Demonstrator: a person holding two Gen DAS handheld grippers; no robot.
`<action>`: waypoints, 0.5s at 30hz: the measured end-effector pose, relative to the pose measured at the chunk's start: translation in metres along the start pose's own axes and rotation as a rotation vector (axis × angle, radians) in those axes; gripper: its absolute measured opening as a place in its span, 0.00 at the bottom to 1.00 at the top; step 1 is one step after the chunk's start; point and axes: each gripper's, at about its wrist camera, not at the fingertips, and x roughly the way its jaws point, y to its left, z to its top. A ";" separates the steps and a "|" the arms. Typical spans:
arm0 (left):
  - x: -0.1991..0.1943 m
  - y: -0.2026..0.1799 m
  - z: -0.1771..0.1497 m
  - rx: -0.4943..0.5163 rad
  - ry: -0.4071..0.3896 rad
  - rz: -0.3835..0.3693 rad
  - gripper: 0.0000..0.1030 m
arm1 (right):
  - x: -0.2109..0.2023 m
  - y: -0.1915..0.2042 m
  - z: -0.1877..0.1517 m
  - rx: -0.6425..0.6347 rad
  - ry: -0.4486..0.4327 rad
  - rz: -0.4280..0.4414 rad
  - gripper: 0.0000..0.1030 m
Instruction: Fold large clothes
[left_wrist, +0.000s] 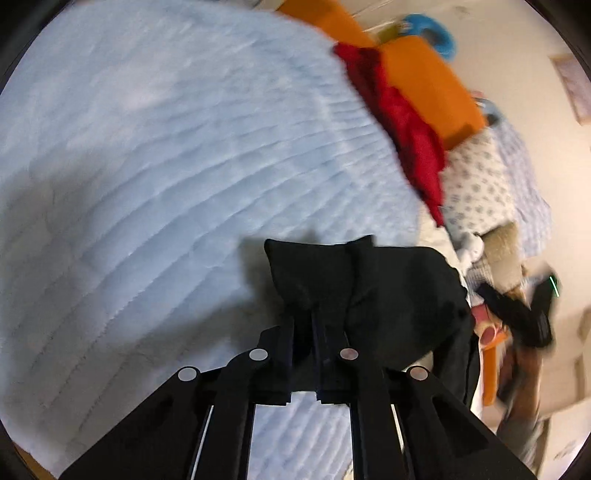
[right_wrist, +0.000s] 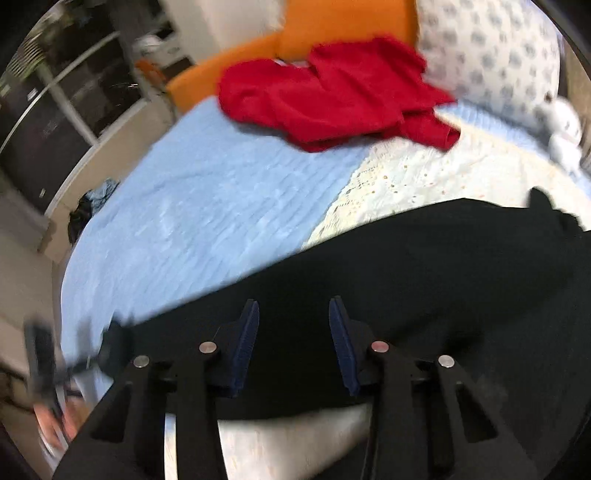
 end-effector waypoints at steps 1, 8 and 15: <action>-0.006 -0.009 -0.003 0.023 -0.009 -0.048 0.11 | 0.016 -0.008 0.019 0.046 0.030 -0.023 0.40; -0.044 -0.080 -0.033 0.244 -0.021 -0.241 0.11 | 0.101 -0.051 0.084 0.228 0.232 -0.270 0.40; -0.068 -0.110 -0.074 0.343 0.039 -0.428 0.11 | 0.134 -0.049 0.086 0.171 0.310 -0.382 0.24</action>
